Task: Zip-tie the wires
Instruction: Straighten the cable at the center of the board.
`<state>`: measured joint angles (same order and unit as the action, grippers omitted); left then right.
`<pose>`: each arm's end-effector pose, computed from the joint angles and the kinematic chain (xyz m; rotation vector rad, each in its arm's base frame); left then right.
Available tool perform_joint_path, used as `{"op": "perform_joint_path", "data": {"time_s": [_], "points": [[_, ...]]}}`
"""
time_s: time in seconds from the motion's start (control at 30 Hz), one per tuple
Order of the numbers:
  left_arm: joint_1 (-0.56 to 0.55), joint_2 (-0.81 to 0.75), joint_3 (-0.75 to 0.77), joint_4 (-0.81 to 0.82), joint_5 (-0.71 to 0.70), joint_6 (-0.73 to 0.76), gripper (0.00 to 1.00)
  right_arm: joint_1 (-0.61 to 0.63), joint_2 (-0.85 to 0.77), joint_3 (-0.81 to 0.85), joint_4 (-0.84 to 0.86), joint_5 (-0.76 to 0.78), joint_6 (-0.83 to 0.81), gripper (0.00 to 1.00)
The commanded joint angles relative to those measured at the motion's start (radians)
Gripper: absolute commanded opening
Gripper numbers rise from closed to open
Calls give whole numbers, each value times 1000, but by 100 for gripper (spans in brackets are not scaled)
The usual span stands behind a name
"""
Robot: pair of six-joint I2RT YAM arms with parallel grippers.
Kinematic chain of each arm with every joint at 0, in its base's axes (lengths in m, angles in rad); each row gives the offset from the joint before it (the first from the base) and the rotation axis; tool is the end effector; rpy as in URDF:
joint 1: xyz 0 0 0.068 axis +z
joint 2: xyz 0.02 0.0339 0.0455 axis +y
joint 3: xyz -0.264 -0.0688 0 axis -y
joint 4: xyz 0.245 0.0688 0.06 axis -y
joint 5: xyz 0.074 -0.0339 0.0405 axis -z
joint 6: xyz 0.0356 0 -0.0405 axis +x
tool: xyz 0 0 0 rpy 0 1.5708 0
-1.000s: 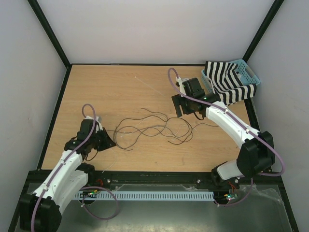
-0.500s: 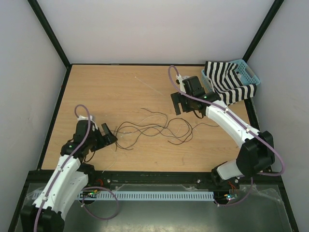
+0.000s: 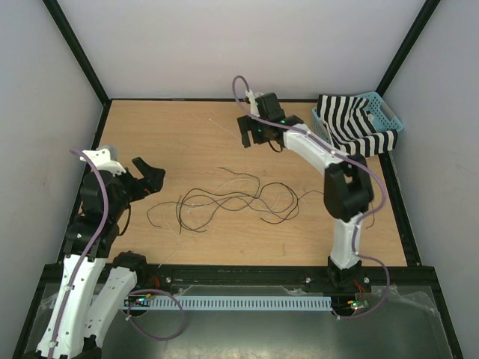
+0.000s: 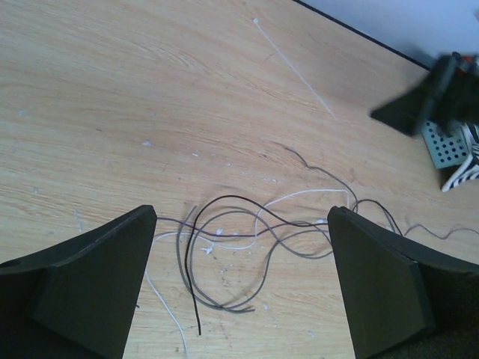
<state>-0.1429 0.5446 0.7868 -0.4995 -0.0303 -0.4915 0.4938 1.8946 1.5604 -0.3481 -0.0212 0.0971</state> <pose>0.1225 -0.0165 0.3394 -0.3418 1.8164 -0.4178 0.3872 0.2093 0.2710 -0.4596 2.2284 0.3384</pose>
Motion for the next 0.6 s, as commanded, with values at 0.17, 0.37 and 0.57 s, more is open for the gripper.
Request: {"op": "perform_joint_path", "data": {"time_s": [0.17,0.37,0.57], "points": [[-13,-5,-1,-5,68,21,99,18,413,523,70,-94,-2,88],[-15,0,-19,-6,66,34,99,19,593,707,66,-98,12,82],[-16,16,-24,-6,62,38,99,20,634,709,65,-97,-3,77]]}}
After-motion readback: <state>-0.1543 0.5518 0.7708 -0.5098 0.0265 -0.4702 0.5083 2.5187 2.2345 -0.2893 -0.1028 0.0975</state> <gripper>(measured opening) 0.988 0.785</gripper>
